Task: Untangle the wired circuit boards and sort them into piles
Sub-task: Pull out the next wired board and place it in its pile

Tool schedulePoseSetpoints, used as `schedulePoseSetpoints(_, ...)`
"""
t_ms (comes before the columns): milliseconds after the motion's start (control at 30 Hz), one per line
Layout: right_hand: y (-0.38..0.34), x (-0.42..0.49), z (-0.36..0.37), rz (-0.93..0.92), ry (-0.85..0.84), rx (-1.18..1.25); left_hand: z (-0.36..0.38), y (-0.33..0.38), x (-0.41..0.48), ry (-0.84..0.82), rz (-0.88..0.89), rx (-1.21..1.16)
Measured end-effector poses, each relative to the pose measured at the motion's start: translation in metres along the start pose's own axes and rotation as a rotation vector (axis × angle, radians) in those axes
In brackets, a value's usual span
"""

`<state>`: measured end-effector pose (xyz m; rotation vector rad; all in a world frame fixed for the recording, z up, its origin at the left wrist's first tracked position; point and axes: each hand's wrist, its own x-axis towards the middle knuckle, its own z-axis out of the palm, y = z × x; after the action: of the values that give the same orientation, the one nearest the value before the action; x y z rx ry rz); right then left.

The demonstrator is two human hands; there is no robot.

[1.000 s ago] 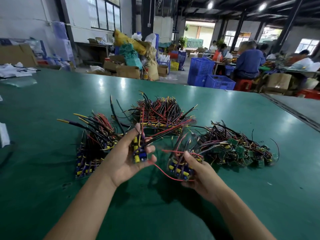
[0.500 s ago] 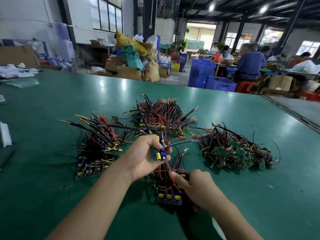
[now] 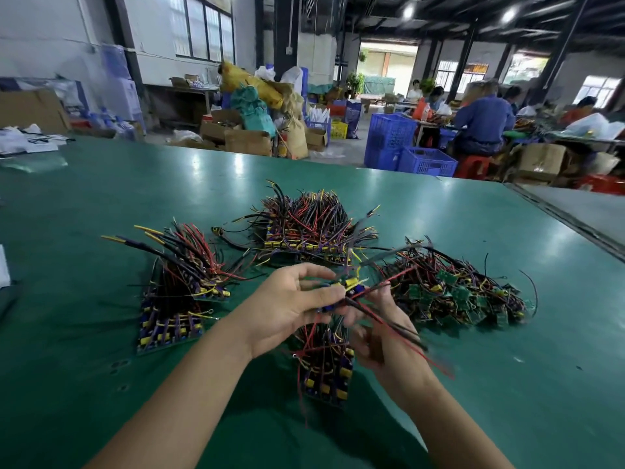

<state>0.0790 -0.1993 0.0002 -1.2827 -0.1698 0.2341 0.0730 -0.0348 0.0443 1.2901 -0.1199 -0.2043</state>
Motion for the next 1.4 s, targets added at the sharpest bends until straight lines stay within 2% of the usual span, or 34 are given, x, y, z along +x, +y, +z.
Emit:
schedulePoseSetpoints(100, 0.002, 0.004, 0.000, 0.177, -0.065, 0.174, -0.001, -0.004, -0.001, 0.022, 0.030, 0.127)
schedulePoseSetpoints(233, 0.008, 0.001, -0.008, 0.021, -0.124, 0.094, -0.006, -0.008, -0.004, 0.066, 0.111, 0.218)
schedulePoseSetpoints(367, 0.010, 0.003, -0.006, -0.110, -0.091, 0.063, -0.012, -0.019, -0.006, 0.108, 0.124, 0.135)
schedulePoseSetpoints(433, 0.012, 0.004, -0.005, -0.096, -0.043, 0.100, -0.011, -0.026, -0.006, 0.139, 0.131, 0.089)
schedulePoseSetpoints(567, 0.016, 0.002, -0.004, -0.034, -0.100, 0.159, -0.010, -0.034, -0.003, 0.212, 0.108, 0.073)
schedulePoseSetpoints(733, 0.013, 0.002, -0.008, -0.016, -0.107, 0.179, -0.012, -0.035, -0.005, 0.138, 0.037, -0.022)
schedulePoseSetpoints(867, 0.013, 0.000, -0.010, 0.007, -0.190, 0.147, -0.015, -0.034, -0.005, 0.168, -0.009, -0.071)
schedulePoseSetpoints(967, 0.011, 0.003, -0.006, -0.021, -0.111, 0.067, -0.013, -0.033, -0.007, 0.168, -0.016, -0.033)
schedulePoseSetpoints(1067, 0.010, 0.006, -0.004, -0.030, -0.063, 0.114, -0.014, -0.032, -0.007, 0.137, -0.036, -0.023)
schedulePoseSetpoints(1233, 0.009, 0.006, -0.004, 0.011, -0.150, 0.255, -0.019, -0.033, -0.005, 0.067, -0.061, -0.119)
schedulePoseSetpoints(1400, 0.010, 0.007, -0.006, 0.062, -0.151, 0.278, -0.021, -0.038, -0.004, 0.024, -0.080, -0.212)
